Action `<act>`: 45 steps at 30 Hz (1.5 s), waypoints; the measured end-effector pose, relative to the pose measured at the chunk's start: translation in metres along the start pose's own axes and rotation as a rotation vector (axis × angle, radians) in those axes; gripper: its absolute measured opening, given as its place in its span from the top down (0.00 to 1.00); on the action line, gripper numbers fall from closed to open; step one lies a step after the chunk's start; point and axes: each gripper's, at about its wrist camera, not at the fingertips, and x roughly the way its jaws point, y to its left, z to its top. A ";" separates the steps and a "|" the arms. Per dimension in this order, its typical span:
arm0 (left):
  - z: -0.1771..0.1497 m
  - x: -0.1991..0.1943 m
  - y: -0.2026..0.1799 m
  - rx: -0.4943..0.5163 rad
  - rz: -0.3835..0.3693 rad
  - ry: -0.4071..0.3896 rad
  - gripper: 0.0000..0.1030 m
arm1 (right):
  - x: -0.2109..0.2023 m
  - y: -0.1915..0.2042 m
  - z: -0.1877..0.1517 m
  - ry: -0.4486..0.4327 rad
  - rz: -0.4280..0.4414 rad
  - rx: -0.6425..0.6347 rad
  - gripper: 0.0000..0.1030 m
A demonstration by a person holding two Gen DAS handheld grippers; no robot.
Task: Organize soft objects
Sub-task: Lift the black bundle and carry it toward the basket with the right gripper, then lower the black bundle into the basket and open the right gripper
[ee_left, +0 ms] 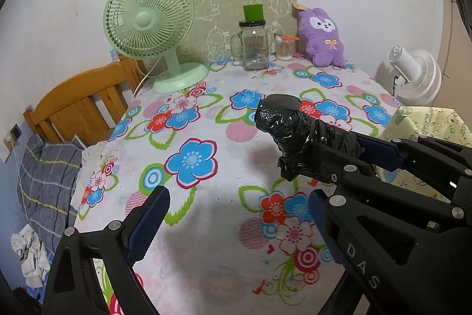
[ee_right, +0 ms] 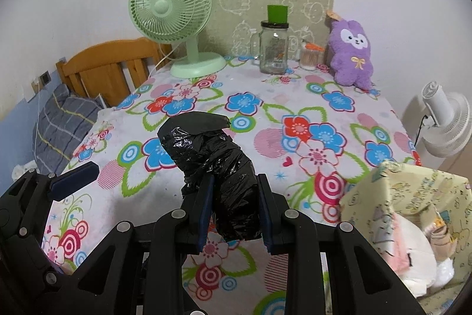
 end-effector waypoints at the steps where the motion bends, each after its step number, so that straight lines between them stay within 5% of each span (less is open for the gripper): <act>1: 0.000 -0.003 -0.003 0.000 -0.003 -0.006 0.07 | -0.003 -0.001 -0.001 -0.005 -0.003 0.002 0.70; 23: 0.008 -0.055 -0.078 0.064 -0.113 -0.124 0.07 | -0.076 -0.062 -0.016 -0.112 -0.108 0.054 0.71; 45: 0.019 -0.047 -0.157 0.167 -0.179 -0.121 0.07 | -0.096 -0.142 -0.039 -0.122 -0.208 0.167 0.70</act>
